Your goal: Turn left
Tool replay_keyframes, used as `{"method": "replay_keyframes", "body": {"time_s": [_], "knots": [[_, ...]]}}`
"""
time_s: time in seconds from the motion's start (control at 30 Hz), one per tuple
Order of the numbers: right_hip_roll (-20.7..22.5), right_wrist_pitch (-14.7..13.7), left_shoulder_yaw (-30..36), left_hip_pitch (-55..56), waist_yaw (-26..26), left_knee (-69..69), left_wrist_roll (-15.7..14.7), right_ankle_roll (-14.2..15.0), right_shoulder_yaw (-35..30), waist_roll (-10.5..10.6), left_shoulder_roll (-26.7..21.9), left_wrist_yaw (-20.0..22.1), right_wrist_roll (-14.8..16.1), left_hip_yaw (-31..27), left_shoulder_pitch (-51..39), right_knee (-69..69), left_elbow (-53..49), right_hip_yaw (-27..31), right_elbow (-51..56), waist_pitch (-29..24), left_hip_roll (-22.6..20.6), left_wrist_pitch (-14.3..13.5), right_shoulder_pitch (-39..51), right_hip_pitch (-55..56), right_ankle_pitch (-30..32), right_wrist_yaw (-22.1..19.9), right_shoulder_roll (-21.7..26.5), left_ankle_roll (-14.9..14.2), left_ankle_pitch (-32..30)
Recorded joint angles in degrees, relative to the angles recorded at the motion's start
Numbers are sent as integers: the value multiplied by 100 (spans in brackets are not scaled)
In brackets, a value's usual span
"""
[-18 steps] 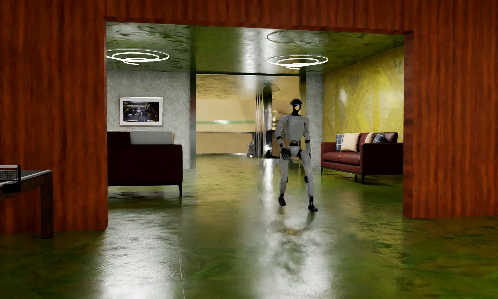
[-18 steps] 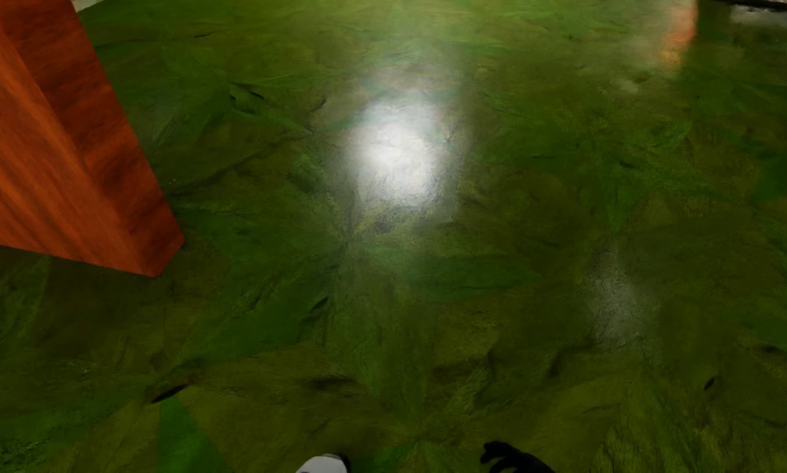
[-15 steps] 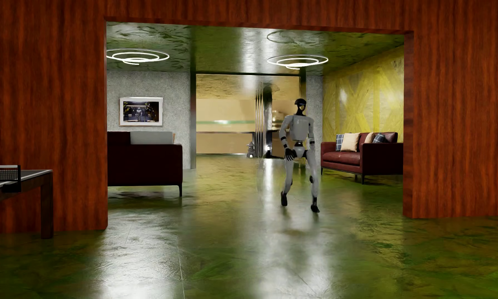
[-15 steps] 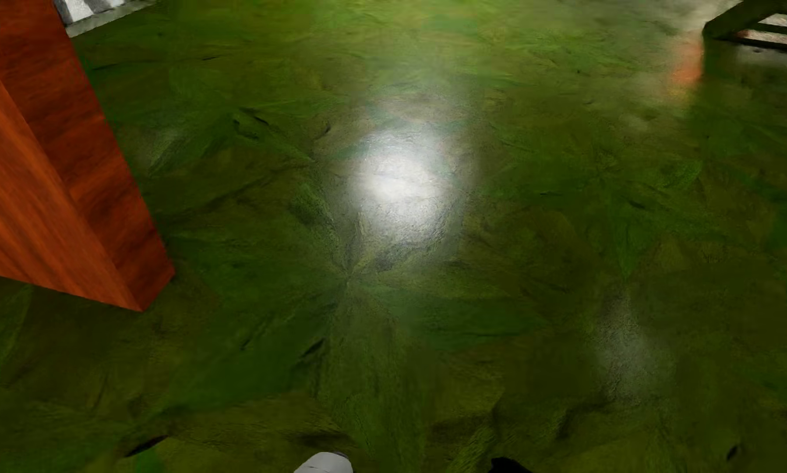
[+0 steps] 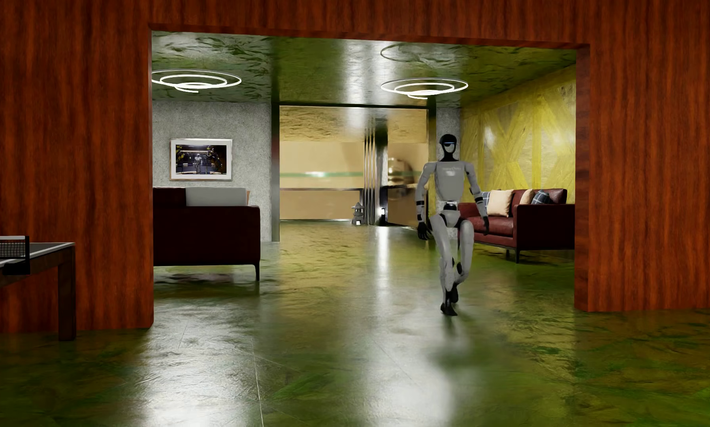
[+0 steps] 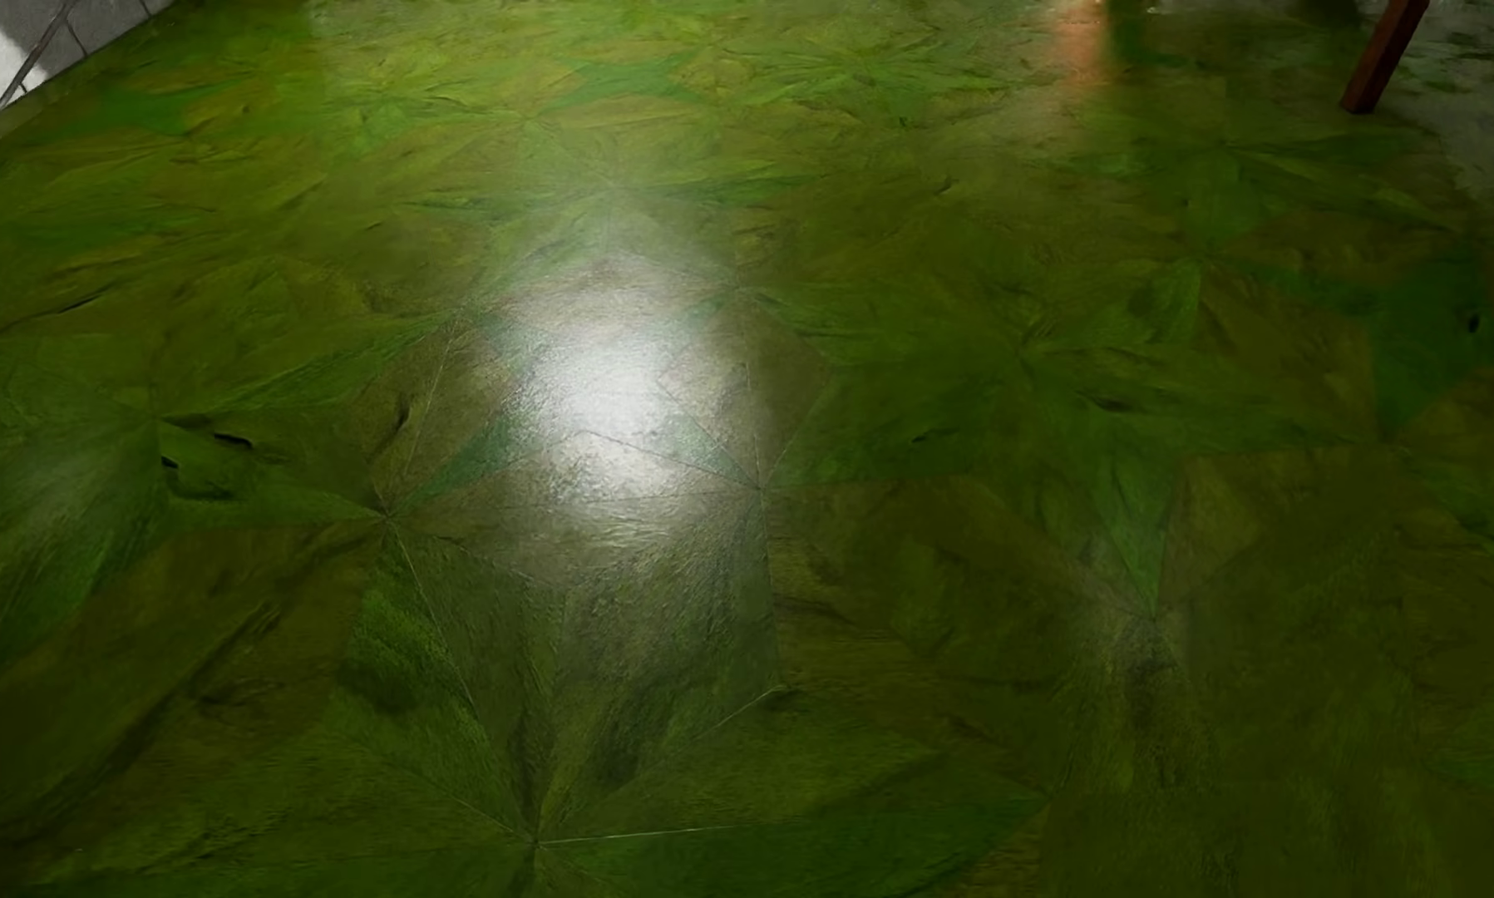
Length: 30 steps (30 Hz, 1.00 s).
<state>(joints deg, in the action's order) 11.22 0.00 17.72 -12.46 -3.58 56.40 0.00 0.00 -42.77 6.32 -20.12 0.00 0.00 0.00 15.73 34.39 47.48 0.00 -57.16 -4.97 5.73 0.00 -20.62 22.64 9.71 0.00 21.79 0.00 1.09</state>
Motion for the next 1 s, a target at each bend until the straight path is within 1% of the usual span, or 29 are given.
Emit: {"method": "replay_keyframes", "body": {"time_s": [0.03, 0.07, 0.1, 0.13, 0.17, 0.2, 0.23, 0.27, 0.3, 0.33, 0.37, 0.4, 0.43, 0.47, 0.5, 0.53, 0.57, 0.6, 0.67, 0.7, 0.73, 0.77, 0.8, 0.83, 0.87, 0.9, 0.93, 0.97, 1.0], "knots": [[197, 0, 31, 664, 117, 1365, 0, 0, 91, 43, 32, 0, 0, 0, 105, 211, 136, 0, 32, -61, 174, 0, 42, -177, 150, 0, 23, 0, 39], [293, 0, 153, 1275, 102, 2061, 0, 0, 255, 46, 43, 0, 0, 0, 148, 138, 241, 0, 189, -257, 275, 0, 82, -651, 84, 0, 65, 0, 721], [247, 0, 295, 1860, 368, 1905, 0, 0, 423, -113, 49, 0, 0, 0, 165, 18, 420, 0, 271, -279, 218, 0, 193, -1022, -213, 0, 41, 0, 984], [218, 0, 456, 2185, 715, 1061, 0, 0, 339, -268, 17, 0, 0, 0, 223, -65, 475, 0, 515, -306, 178, 0, 319, -1402, -592, 0, 108, 0, 1041], [213, 0, 386, 2453, 1042, 23, 0, 0, 465, -450, -63, 0, 0, 0, 354, -119, 465, 0, 769, -321, 142, 0, 428, -1723, -940, 0, 138, 0, 1211], [185, 0, 254, 2595, 1192, -1242, 0, 0, 627, -584, -109, 0, 0, 0, 534, -273, 438, 0, 910, -265, 171, 0, 553, -2043, -1313, 0, 130, 0, 1049], [184, 0, 323, 2607, 1263, -2394, 0, 0, 836, -656, -117, 0, 0, 0, 671, -369, 437, 0, 1116, -235, 200, 0, 657, -2337, -1648, 0, 167, 0, -308], [96, 0, 259, 2945, 1345, -2735, 0, 0, 1035, -757, -105, 0, 0, 0, 805, -264, 476, 0, 1293, -62, 288, 0, 765, -2355, -2044, 0, 248, 0, -2048], [90, 0, 306, 3061, 1455, -2572, 0, 0, 1166, -721, -95, 0, 0, 0, 956, -177, 491, 0, 1453, -24, 451, 0, 834, -2638, -2469, 0, 347, 0, -2556], [98, 0, 226, 2905, 1589, -2034, 0, 0, 1205, -710, -89, 0, 0, 0, 1106, 32, 456, 0, 1593, -110, 522, 0, 868, -3012, -2714, 0, 417, 0, -1858], [-1, 0, 399, 2802, 1731, -1827, 0, 0, 1298, -829, -109, 0, 0, 0, 1033, 498, 580, 0, 1636, -105, 359, 0, 900, -2922, -2502, 0, 394, 0, -950], [-109, 0, 465, 2630, 1891, -1583, 0, 0, 1564, -947, -105, 0, 0, 0, 893, 1168, 724, 0, 1486, -136, 374, 0, 965, -2630, -1795, 0, 176, 0, -315], [-178, 0, 543, 2387, 1908, -1543, 0, 0, 1270, -1050, -232, 0, 0, 0, 660, 1566, 793, 0, 1551, -261, 518, 0, 1083, -2340, -856, 0, 110, 0, 14], [-331, 0, 503, 2161, 1713, -1672, 0, 0, 1033, -1159, -316, 0, 0, 0, 502, 1768, 887, 0, 1430, -272, 560, 0, 1170, -2022, -196, 0, -34, 0, 252], [-444, 0, 258, 1944, 1517, -1789, 0, 0, 965, -1189, -350, 0, 0, 0, 440, 1900, 779, 0, 1564, -255, 729, 0, 1089, -1592, 8, 0, -75, 0, 405], [-517, 0, 163, 1601, 1340, -1882, 0, 0, 767, -1136, -355, 0, 0, 0, 417, 1871, 638, 0, 1581, -237, 918, 0, 976, -1261, -115, 0, -106, 0, 587], [-641, 0, 216, 1412, 1254, -1928, 0, 0, 621, -1090, -369, 0, 0, 0, 376, 1833, 484, 0, 1464, -150, 1001, 0, 869, -752, -278, 0, -142, 0, 771], [-803, 0, 200, 1159, 1022, -1970, 0, 0, 442, -1030, -372, 0, 0, 0, 392, 1589, 288, 0, 1262, -136, 1070, 0, 739, -453, -346, 0, -181, 0, 934], [-1098, 0, 130, 512, 688, -2131, 0, 0, 439, -924, -315, 0, 0, 0, 383, 855, -96, 0, 963, -111, 1018, 0, 388, 82, -467, 0, -164, 0, 1242], [-1129, 0, 160, 204, 528, -2260, 0, 0, 367, -842, -291, 0, 0, 0, 336, 393, -236, 0, 852, -67, 957, 0, 235, 343, -629, 0, -110, 0, 1389], [-1214, 0, 154, -33, 344, -2375, 0, 0, 132, -827, -315, 0, 0, 0, 278, 61, -339, 0, 674, -45, 836, 0, 122, 591, -1017, 0, -58, 0, 1543], [-1267, 0, 142, -268, 197, -2445, 0, 0, 116, -779, -330, 0, 0, 0, 147, -192, -459, 0, 519, -18, 717, 0, -38, 772, -1517, 0, -1, 0, 1682], [-1391, 0, 312, -389, -72, -2407, 0, 0, -72, -714, -366, 0, 0, 0, -37, -253, -545, 0, 334, -56, 701, 0, -147, 945, -1575, 0, 57, 0, 1834], [-1471, 0, 339, -496, -328, -2307, 0, 0, 14, -623, -430, 0, 0, 0, -204, -42, -664, 0, 242, -95, 766, 0, -314, 1244, -655, 0, 85, 0, 1883], [-1439, 0, 377, -750, -529, -2295, 0, 0, -193, -495, -455, 0, 0, 0, -317, 507, -651, 0, 26, -206, 849, 0, -355, 1504, 141, 0, 119, 0, 1708], [-1296, 0, 235, -919, -629, -2243, 0, 0, -360, -368, -452, 0, 0, 0, -302, 883, -650, 0, -223, -241, 928, 0, -301, 1634, 373, 0, 103, 0, 1295], [-1101, 0, 147, -806, -728, -1855, 0, 0, -551, -268, -442, 0, 0, 0, -192, 996, -567, 0, -318, -172, 1077, 0, -292, 1483, 104, 0, 107, 0, 674], [-966, 0, 219, -377, -666, -1343, 0, 0, -471, -248, -421, 0, 0, 0, -101, 1086, -411, 0, -321, -57, 1045, 0, -368, 1286, -290, 0, 77, 0, 68], [-793, 0, 270, 133, -348, -545, 0, 0, -278, -222, -393, 0, 0, 0, -71, 1098, -256, 0, -149, -8, 904, 0, -448, 1035, -681, 0, 71, 0, -12]]}}
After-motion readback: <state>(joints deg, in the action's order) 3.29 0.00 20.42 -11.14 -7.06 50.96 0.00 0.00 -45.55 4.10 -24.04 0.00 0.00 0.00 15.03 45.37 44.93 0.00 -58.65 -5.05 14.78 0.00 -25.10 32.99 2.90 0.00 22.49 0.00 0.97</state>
